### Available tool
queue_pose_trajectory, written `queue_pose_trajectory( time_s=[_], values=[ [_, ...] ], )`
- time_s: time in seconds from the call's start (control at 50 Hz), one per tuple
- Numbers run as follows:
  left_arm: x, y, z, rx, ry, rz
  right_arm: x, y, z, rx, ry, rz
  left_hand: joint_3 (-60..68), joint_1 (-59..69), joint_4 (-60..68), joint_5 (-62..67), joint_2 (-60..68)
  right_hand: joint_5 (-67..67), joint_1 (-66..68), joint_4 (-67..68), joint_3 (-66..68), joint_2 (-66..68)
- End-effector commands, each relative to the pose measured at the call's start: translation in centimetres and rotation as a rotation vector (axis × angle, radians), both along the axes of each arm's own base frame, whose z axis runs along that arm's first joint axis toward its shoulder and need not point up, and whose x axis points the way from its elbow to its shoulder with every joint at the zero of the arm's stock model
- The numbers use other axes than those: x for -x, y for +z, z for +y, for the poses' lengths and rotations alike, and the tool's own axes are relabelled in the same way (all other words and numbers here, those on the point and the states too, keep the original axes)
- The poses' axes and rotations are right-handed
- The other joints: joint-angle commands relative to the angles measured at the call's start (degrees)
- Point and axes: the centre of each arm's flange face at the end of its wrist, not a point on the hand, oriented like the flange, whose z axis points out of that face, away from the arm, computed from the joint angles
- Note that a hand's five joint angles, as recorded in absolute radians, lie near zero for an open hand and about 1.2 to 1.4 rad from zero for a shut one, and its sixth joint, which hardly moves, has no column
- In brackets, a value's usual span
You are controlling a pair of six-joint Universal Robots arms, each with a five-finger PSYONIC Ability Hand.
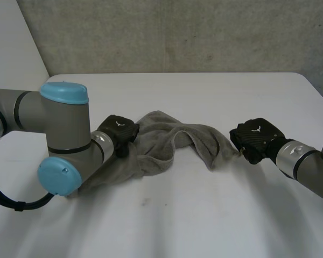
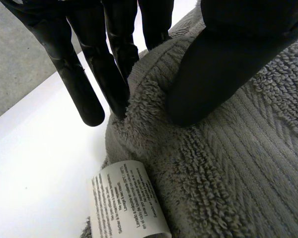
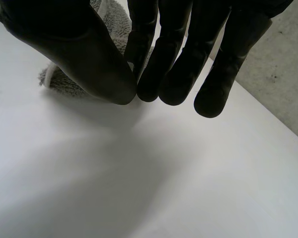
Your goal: Fold the towel.
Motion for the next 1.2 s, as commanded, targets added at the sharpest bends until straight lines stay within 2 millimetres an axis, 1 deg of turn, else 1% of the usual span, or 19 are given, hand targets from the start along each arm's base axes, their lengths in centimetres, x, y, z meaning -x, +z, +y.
queue_pose_trajectory(
  time_s=[0.02, 0.14, 0.18, 0.2, 0.26, 0.28, 0.3, 0.36, 0.42, 0.58, 0.64, 0.74, 0.8, 0.9, 0.98, 1.08, 1.12, 1.14, 1.2],
  values=[
    [0.6, 1.2, -1.6, 0.088, -0.01, -0.01, -0.8, 1.4, -2.4, 0.076, -0.002, -0.014, 13.4, 13.6, 13.2, 13.7, 13.1, 3.5, 2.6, 3.3, 3.3, 3.7],
    [1.6, 4.2, -4.6, 0.277, -0.012, -0.029, -3.6, 4.5, -4.6, 0.22, 0.01, -0.042, 13.4, 13.6, 13.2, 13.7, 13.1, 3.5, 2.6, 3.3, 3.3, 3.7],
    [1.8, 8.0, -7.3, 0.453, 0.055, 0.002, -4.9, 8.1, -6.8, 0.364, -0.04, -0.071, 13.4, 13.6, 13.2, 13.7, 13.1, 3.5, 2.6, 3.3, 3.3, 3.7],
    [1.8, 8.0, -7.3, 0.454, 0.056, 0.002, -4.9, 8.1, -6.8, 0.365, -0.04, -0.072, 13.4, 13.6, 13.2, 13.7, 13.1, 3.5, 2.6, 3.3, 3.3, 3.7],
    [0.6, 14.3, -10.5, 0.69, 0.194, 0.098, -5.8, 14.5, -9.7, 0.547, -0.138, -0.234, 13.4, 13.6, 13.2, 13.7, 13.1, 3.5, 2.6, 3.3, 3.3, 3.7],
    [0.6, 14.3, -10.5, 0.691, 0.194, 0.098, -5.8, 14.5, -9.7, 0.548, -0.138, -0.234, 13.4, 13.6, 13.2, 13.7, 13.1, 3.5, 2.6, 3.3, 3.3, 3.7],
    [0.2, 16.1, -10.8, 0.74, 0.216, 0.125, -5.8, 16.6, -10.0, 0.579, -0.157, -0.301, 13.4, 13.6, 13.2, 13.7, 13.1, 3.5, 2.6, 3.3, 3.3, 3.7],
    [-0.2, 18.6, -10.4, 0.796, 0.231, 0.163, -5.7, 19.7, -9.7, 0.612, -0.16, -0.378, 13.4, 13.6, 13.2, 13.7, 13.1, 3.5, 2.6, 3.3, 3.3, 3.7],
    [-0.8, 20.8, -9.3, 0.816, 0.236, 0.185, -5.4, 21.7, -8.7, 0.617, -0.156, -0.387, 13.4, 13.6, 13.2, 13.7, 13.1, 3.5, 2.6, 3.3, 3.3, 3.7],
    [-3.5, 23.5, -6.4, 0.728, 0.263, 0.262, -4.0, 25.1, -5.6, 0.595, -0.164, -0.382, 13.4, 13.6, 13.2, 13.7, 13.1, 3.5, 2.6, 3.3, 3.3, 3.7],
    [-4.1, 23.8, -5.7, 0.709, 0.271, 0.275, -3.7, 25.5, -4.9, 0.58, -0.159, -0.376, 13.4, 13.6, 13.2, 13.7, 13.1, 3.5, 2.6, 3.3, 3.3, 3.7],
    [-6.1, 24.6, -2.4, 0.665, 0.284, 0.294, -2.9, 27.3, -1.2, 0.534, -0.113, -0.35, 13.4, 13.6, 13.2, 13.7, 13.1, 3.5, 2.6, 3.3, 3.3, 3.7],
    [-7.0, 25.1, -0.6, 0.664, 0.286, 0.292, -2.5, 27.6, -0.8, 0.53, -0.112, -0.346, 13.4, 13.6, 13.2, 13.7, 13.1, 3.5, 2.6, 3.3, 3.3, 3.7],
    [-8.6, 25.9, 1.0, 0.682, 0.3, 0.29, 0.3, 29.4, 0.0, 0.548, -0.148, -0.324, 13.4, 13.6, 13.2, 13.7, 13.1, 3.5, 2.6, 3.3, 3.3, 3.7],
    [-9.0, 25.2, 0.8, 0.662, 0.293, 0.273, 1.4, 29.5, -0.1, 0.537, -0.159, -0.308, 13.4, 13.6, 13.2, 13.7, 13.1, 3.5, 2.6, 3.3, 3.3, 3.7],
    [-9.6, 23.5, -0.2, 0.616, 0.288, 0.244, 1.8, 27.4, -1.7, 0.45, -0.159, -0.273, 13.4, 13.6, 13.2, 13.7, 13.1, 3.5, 2.6, 3.3, 3.3, 3.7],
    [-9.8, 20.6, -2.2, 0.542, 0.303, 0.199, 1.6, 25.0, -3.3, 0.391, -0.168, -0.221, 13.4, 13.6, 13.2, 13.7, 13.1, 3.5, 2.6, 3.3, 3.3, 3.7],
    [-9.8, 20.5, -2.2, 0.541, 0.303, 0.199, 1.6, 24.9, -3.3, 0.391, -0.168, -0.22, 13.4, 13.6, 13.2, 13.7, 13.1, 3.5, 2.6, 3.3, 3.3, 3.7],
    [-9.3, 17.1, -4.1, 0.461, 0.305, 0.158, 1.3, 22.8, -4.8, 0.361, -0.171, -0.164, 13.4, 13.6, 13.2, 13.7, 13.1, 3.5, 2.6, 3.3, 3.3, 3.7]
  ],
)
